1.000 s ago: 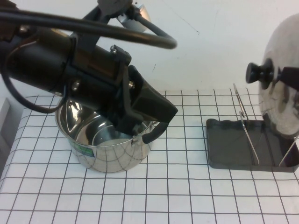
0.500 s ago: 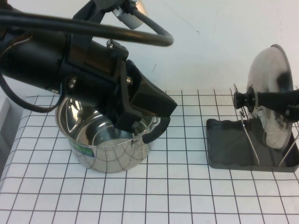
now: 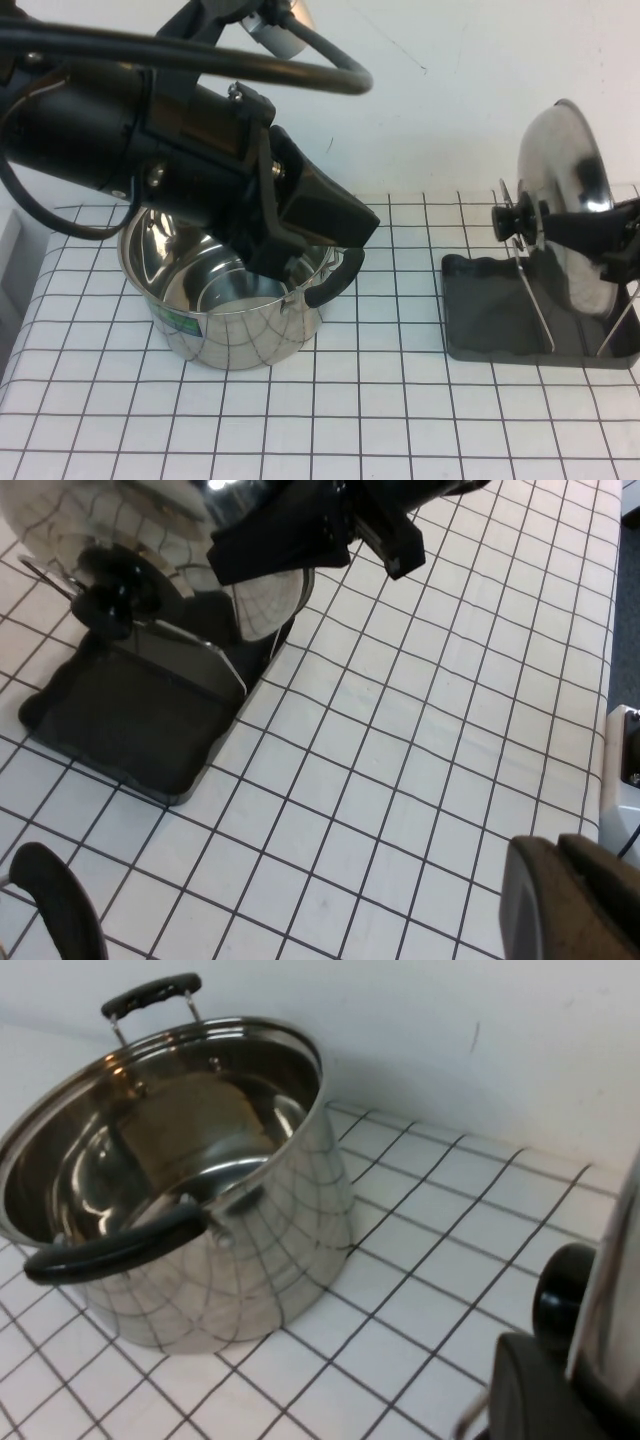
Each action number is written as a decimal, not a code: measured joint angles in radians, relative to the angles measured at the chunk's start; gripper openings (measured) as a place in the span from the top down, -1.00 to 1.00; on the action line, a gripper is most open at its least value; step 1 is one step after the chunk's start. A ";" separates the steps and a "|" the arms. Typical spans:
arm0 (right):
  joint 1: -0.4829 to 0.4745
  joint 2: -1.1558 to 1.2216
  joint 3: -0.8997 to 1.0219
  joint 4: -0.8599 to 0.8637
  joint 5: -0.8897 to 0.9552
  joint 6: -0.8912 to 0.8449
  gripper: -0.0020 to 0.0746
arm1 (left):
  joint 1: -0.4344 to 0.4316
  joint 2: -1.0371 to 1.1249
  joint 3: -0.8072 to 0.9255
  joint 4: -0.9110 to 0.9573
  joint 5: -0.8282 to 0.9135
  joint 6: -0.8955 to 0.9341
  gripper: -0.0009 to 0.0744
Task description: Put pot lid on rack
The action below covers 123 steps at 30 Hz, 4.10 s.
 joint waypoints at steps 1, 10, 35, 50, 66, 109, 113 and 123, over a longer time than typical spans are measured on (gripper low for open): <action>0.000 0.011 0.000 0.000 0.011 0.000 0.74 | 0.000 0.000 0.000 0.000 0.000 0.000 0.98; 0.000 0.045 -0.004 0.002 0.032 0.039 -0.09 | 0.000 0.000 0.000 0.000 -0.002 -0.012 0.98; -0.232 -0.285 -0.004 -0.071 0.302 0.223 0.31 | 0.000 -0.086 0.116 0.330 -0.099 -0.290 0.98; 0.077 -0.644 -0.004 -0.863 -0.013 0.554 0.94 | 0.002 -0.547 0.496 0.677 -0.414 -0.616 0.98; 0.111 -1.074 0.296 -1.002 -0.337 0.696 0.94 | 0.002 -1.025 1.019 0.669 -0.777 -0.625 0.98; 0.111 -1.174 0.444 -0.932 -0.333 0.723 0.95 | 0.217 -1.260 1.344 0.609 -0.975 -0.631 0.98; 0.111 -1.174 0.444 -0.932 -0.324 0.723 0.95 | 0.296 -1.349 1.437 0.590 -1.002 -0.634 0.98; 0.111 -1.174 0.444 -0.930 -0.311 0.723 0.95 | 0.346 -1.368 1.462 0.584 -0.842 -0.704 0.98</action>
